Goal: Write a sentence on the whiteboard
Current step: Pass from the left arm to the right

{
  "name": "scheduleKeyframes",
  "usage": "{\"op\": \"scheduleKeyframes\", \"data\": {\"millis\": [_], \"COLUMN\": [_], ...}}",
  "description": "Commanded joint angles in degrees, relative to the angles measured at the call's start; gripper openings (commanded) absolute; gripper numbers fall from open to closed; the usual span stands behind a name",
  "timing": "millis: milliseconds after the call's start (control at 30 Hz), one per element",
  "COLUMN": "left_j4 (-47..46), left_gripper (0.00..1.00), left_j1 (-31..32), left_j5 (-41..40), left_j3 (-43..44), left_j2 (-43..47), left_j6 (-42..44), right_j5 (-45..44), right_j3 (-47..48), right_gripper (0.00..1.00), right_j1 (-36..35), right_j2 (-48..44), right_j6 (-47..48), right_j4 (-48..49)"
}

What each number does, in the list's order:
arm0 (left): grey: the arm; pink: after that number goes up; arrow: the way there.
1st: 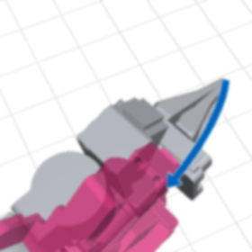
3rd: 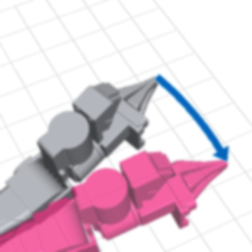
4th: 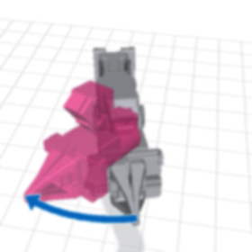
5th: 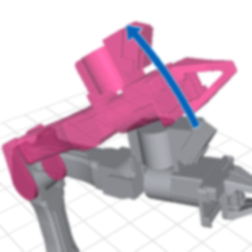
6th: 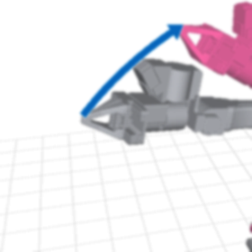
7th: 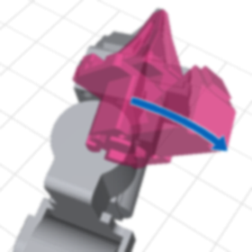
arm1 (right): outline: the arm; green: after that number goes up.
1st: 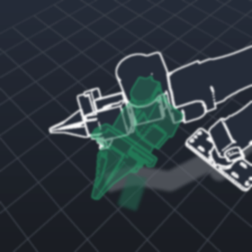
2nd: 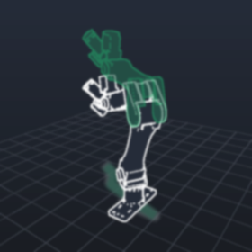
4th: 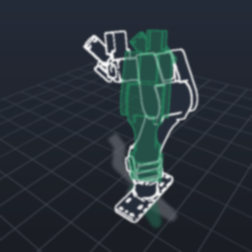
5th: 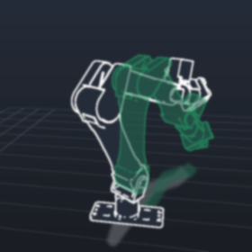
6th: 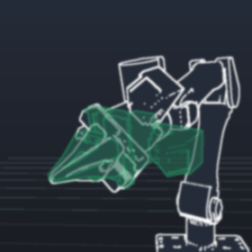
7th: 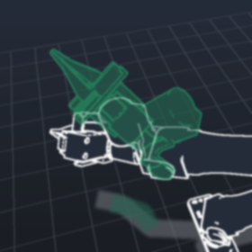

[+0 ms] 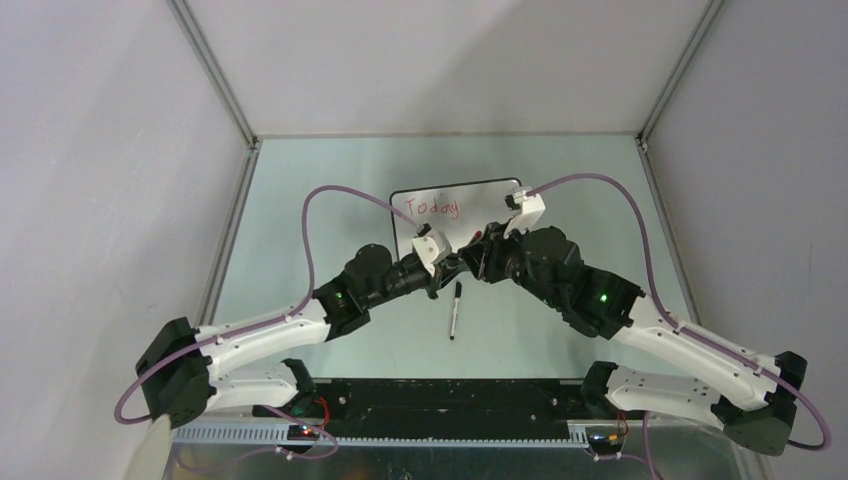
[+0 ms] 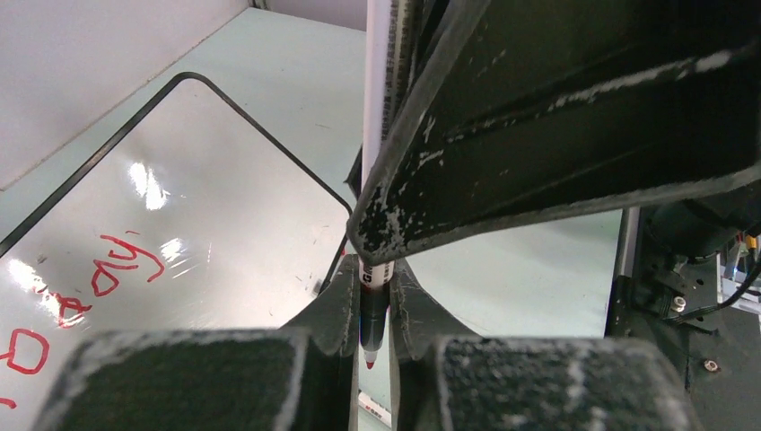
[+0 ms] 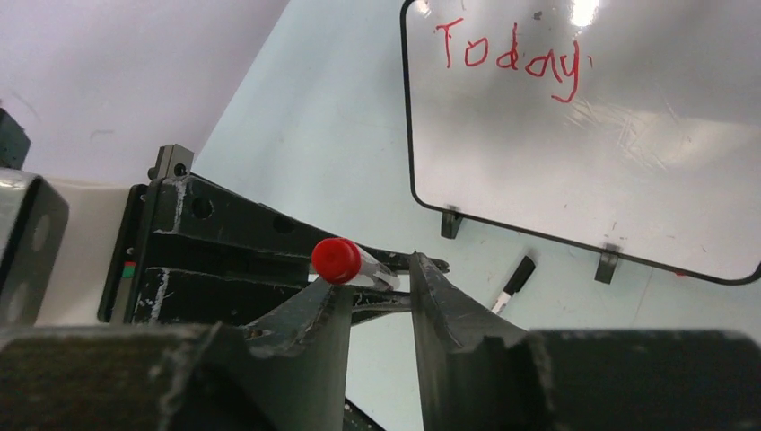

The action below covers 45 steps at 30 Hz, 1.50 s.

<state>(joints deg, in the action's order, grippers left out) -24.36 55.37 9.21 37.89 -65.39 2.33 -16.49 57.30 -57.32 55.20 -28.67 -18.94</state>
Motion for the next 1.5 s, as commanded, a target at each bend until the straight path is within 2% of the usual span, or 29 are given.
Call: {"op": "scheduleKeyframes", "data": {"millis": [0,167,367,533,767,1067,1333,1400,1467], "left_j4": [-2.5,-0.6,1.0,1.3,1.4,2.0,2.2,2.2,2.2], "left_gripper": [0.0,0.0,0.0,0.0,0.0,0.0,0.0,0.0,0.0], "left_j1": [0.3,0.3,0.3,0.3,0.3,0.6,1.3,1.3,1.3], "left_j5": [0.8,0.9,0.7,0.3,1.6,2.7,2.8,2.7,2.6], "left_j3": [2.3,2.7,2.7,2.4,1.5,1.7,2.2,2.3,2.4], "left_j2": [0.0,-0.3,-0.1,0.3,1.2,1.5,0.9,0.9,0.9], "left_j6": [-1.5,-0.1,1.7,2.6,4.9,5.8,6.0,6.2,6.2], "right_j5": [-2.2,-2.8,-3.5,-2.7,-1.2,-0.8,-0.2,-0.3,-0.1], "right_j3": [-1.9,-2.9,-2.9,-2.9,-2.1,-1.5,-1.5,-1.5,-1.5], "right_gripper": [0.32,0.32,0.4,0.34,0.36,0.37,0.3,0.23,0.11], "right_j1": [-0.4,-0.8,-1.0,-1.0,-1.1,-1.1,-1.1,-1.0,-1.1], "right_j2": [-0.7,-0.4,-1.4,-1.7,-2.9,-2.4,-1.3,-1.1,-0.9], "right_j6": [1.7,3.0,4.2,4.1,2.8,2.3,2.3,2.3,2.3], "right_j4": [7.9,9.6,9.7,8.9,3.6,1.8,3.0,3.2,3.1]}}
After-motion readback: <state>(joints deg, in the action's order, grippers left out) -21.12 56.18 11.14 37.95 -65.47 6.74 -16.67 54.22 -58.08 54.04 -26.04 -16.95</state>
